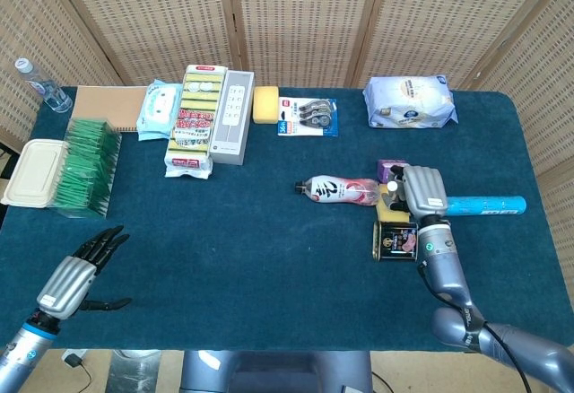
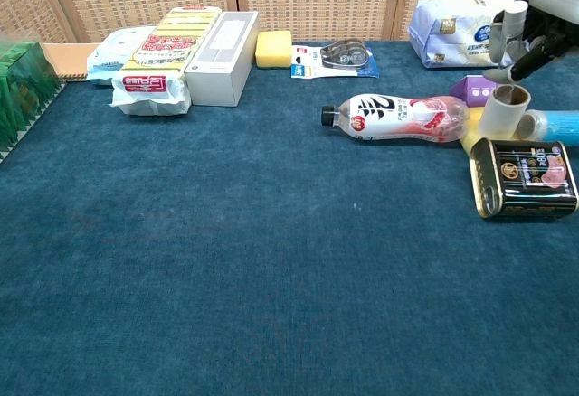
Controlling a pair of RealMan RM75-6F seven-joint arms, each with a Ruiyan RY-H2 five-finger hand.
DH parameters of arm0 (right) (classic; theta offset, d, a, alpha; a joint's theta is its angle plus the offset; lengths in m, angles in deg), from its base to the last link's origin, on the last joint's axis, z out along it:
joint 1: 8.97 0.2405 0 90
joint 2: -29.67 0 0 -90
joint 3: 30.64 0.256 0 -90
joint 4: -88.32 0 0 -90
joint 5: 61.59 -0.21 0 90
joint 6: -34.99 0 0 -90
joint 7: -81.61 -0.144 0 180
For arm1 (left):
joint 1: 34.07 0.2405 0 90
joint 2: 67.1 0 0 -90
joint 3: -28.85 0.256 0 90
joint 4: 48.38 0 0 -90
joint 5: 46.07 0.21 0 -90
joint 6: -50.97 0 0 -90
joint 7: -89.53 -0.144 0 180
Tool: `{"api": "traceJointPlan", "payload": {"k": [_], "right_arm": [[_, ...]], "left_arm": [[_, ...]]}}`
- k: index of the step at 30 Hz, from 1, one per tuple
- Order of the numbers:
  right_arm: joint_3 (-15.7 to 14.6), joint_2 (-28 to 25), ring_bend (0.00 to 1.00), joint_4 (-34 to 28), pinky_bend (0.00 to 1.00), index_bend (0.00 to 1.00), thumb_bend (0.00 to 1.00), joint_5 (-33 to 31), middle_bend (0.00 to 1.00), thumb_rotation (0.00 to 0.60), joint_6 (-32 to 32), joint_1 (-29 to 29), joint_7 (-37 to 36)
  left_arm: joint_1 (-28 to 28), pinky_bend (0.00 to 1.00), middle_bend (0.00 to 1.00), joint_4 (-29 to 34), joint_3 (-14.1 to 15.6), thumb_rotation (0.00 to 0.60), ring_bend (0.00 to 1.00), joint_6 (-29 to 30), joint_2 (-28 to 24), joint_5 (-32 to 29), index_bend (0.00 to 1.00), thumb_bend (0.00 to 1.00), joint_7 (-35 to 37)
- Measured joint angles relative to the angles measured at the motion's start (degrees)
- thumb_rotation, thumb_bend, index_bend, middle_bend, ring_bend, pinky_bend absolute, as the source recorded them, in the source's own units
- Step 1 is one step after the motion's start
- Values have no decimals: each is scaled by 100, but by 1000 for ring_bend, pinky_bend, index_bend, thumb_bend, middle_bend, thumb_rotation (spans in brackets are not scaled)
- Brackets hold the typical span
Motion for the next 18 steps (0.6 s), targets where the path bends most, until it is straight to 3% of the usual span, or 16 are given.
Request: {"api": "traceJointPlan", "payload": {"k": [18], "right_arm": [[87,-143,952,-268,1000,659,454,-38,821,600,46,82,-188]], "left_arm": [[-3,144,2,-4,4,438,30,-6,1,11,8,0,14]]}}
